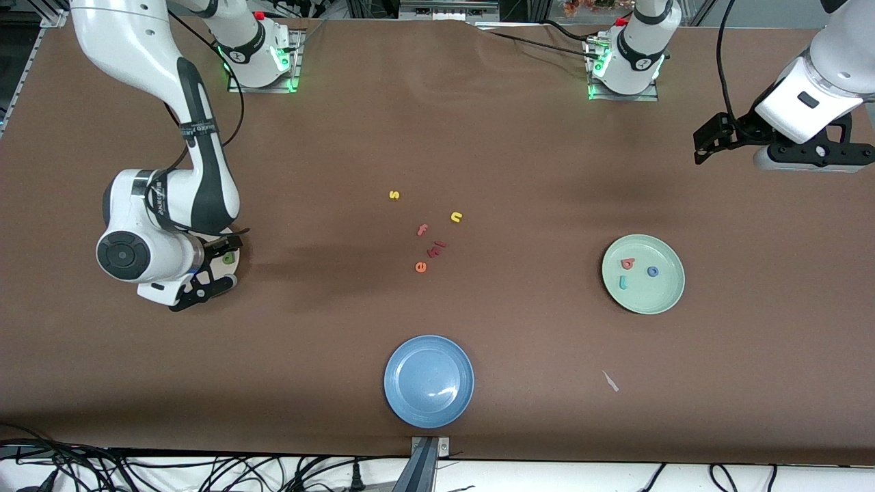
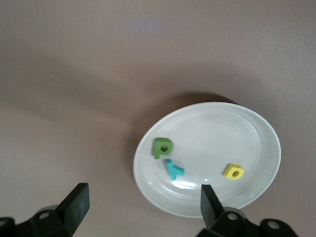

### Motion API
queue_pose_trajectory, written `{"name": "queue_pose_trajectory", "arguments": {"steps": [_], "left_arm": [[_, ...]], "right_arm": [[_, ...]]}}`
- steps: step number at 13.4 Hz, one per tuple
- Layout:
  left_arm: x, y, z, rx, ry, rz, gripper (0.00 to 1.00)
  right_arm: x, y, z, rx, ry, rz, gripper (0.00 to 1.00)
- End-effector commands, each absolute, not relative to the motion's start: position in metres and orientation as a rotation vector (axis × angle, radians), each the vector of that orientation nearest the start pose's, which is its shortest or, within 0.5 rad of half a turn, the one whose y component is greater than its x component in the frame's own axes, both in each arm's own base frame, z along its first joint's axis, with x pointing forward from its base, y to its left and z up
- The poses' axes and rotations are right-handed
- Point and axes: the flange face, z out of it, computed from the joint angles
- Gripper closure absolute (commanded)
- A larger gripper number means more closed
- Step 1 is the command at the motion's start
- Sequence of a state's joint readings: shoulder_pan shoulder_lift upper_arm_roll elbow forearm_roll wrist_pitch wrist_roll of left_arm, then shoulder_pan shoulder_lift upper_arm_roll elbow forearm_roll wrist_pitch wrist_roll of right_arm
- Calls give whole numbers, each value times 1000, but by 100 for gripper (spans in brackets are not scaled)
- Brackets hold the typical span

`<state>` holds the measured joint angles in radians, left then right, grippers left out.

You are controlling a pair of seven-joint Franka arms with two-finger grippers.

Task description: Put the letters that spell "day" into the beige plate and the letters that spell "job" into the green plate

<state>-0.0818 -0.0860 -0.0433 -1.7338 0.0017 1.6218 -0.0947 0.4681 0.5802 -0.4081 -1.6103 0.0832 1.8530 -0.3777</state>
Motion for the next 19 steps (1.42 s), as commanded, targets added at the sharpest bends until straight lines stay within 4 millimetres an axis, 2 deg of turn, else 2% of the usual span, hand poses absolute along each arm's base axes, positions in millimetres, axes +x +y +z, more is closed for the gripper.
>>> {"name": "queue_pose_trajectory", "arguments": {"steps": [1, 3, 4, 5, 8, 11, 12, 13, 14, 16, 19], "left_arm": [[522, -70, 605, -3142, 74, 15, 0], [520, -72, 609, -3140, 79, 22, 0], [518, -72, 607, -3138, 83, 60, 0], [518, -70, 607, -3137, 79, 60, 0], [521, -71, 606, -3135, 79, 65, 0], [525, -74, 607, -3137, 86, 63, 0], [526, -73, 606, -3137, 84, 65, 0], [525, -73, 610, -3138, 84, 53, 0], [523, -72, 610, -3135, 81, 86, 0], [522, -72, 612, -3134, 84, 101, 0], [532, -74, 608, -3135, 86, 101, 0]], "right_arm": [[643, 107, 302, -3165, -553, 540, 0], [638, 122, 311, -3203, -381, 568, 0], [636, 137, 318, -3219, -339, 574, 0], [633, 144, 321, -3222, -322, 584, 0], [620, 169, 364, -3177, -401, 494, 0], [603, 185, 406, -3127, -538, 394, 0], [594, 183, 424, -3122, -559, 361, 0], [589, 170, 446, -3112, -545, 291, 0], [580, 165, 476, -3104, -543, 234, 0], [564, 136, 526, -3120, -484, 156, 0], [542, 87, 575, -3160, -369, 153, 0]]}}
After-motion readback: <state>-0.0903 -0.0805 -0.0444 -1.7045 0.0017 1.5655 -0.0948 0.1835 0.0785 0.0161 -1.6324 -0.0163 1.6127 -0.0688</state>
